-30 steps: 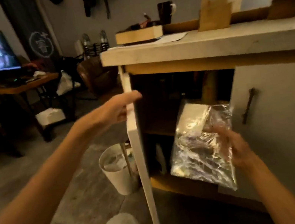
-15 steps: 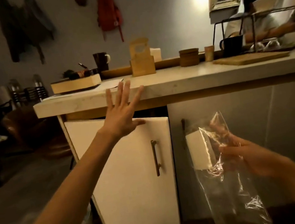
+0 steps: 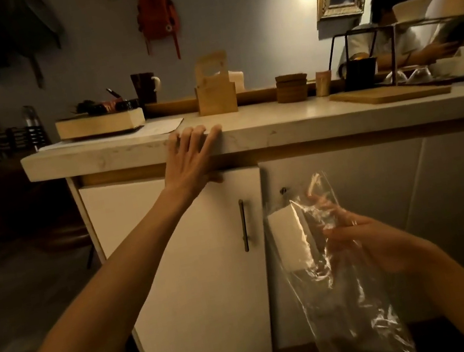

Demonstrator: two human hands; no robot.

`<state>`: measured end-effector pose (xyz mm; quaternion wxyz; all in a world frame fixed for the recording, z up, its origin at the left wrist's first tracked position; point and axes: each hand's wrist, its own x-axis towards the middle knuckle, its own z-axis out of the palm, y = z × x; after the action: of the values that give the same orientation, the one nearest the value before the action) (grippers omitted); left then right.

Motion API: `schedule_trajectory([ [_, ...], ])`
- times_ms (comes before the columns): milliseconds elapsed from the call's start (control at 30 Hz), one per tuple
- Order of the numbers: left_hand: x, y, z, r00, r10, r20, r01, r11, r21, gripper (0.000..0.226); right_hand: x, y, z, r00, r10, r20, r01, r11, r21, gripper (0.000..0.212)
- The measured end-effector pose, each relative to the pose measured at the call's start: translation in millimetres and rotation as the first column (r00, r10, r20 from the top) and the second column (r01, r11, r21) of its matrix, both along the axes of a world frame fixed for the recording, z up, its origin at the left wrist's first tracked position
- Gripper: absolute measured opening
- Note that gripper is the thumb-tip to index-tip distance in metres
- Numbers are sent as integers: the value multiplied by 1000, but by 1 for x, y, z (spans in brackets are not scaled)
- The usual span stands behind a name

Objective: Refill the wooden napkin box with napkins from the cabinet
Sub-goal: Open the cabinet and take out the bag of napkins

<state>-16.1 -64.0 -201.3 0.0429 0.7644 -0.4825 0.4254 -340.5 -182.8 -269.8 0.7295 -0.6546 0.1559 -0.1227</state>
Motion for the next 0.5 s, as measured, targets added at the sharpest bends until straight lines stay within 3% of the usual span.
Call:
schedule_trajectory([
  [100, 2, -10, -8, 1000, -22, 2, 22, 997, -76, 114, 18, 6, -10, 999, -44, -30, 46, 997, 57, 41],
  [267, 19, -20, -18, 993, -75, 93, 88, 984, -152, 112, 47, 9, -23, 997, -83, -2, 83, 989, 125, 40],
  [367, 22, -22, -22, 994, -84, 71, 95, 982, -162, 106, 63, 14, -19, 998, -42, -54, 54, 972, 227, 46],
  [500, 17, -12, -16, 995, -103, 1, 103, 989, -104, 96, 70, 33, 26, 995, 9, -102, 45, 857, 513, 32],
])
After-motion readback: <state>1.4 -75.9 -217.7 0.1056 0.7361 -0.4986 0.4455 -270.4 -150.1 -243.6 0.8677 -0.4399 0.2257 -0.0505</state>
